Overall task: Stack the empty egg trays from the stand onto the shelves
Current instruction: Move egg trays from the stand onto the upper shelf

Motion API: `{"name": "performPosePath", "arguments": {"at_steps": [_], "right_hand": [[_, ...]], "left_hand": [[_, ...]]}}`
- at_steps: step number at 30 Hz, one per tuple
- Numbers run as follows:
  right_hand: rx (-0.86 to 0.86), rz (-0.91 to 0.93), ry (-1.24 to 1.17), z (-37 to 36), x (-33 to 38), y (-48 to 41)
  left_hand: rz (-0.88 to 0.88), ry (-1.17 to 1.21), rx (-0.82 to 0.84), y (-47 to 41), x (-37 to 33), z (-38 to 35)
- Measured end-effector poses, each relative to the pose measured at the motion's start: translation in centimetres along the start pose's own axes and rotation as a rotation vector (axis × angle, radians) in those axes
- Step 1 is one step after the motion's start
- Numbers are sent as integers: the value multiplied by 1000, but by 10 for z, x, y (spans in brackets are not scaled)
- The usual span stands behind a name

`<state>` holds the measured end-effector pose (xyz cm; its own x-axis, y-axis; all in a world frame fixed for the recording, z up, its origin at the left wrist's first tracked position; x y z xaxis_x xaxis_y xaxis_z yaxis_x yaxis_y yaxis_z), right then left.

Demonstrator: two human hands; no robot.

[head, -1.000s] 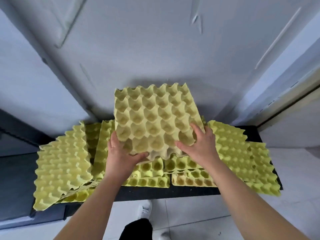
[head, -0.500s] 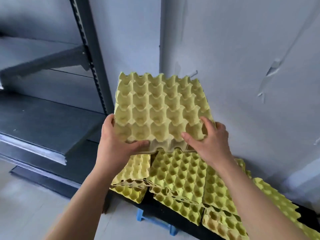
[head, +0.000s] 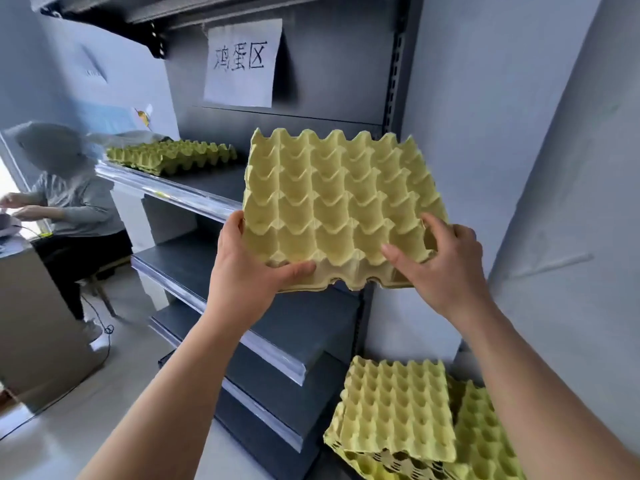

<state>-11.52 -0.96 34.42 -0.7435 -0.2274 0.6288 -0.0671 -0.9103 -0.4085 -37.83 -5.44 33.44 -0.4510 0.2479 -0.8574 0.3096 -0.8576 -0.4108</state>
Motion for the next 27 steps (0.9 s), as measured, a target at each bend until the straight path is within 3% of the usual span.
{"name": "performPosePath", "arguments": {"at_steps": [10,27], "right_hand": [[77,78,14,-142,149,-64],[146,144,152,-342,307,-248]], "left_hand": [[63,-6,-80,-112,83,147],[130,21,-114,-370,222,265]]}}
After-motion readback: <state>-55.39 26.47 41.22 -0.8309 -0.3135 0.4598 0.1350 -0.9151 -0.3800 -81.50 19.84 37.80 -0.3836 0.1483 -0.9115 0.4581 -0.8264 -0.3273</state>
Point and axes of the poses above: each hand's wrist, its own y-axis away from the middle knuckle, its own z-axis out of the back of the hand, x = y × z, the point moved 4 cm from there along -y, towards the middle knuckle, and after that the axes turned 2 degrees about x, right-handed, at the moved point
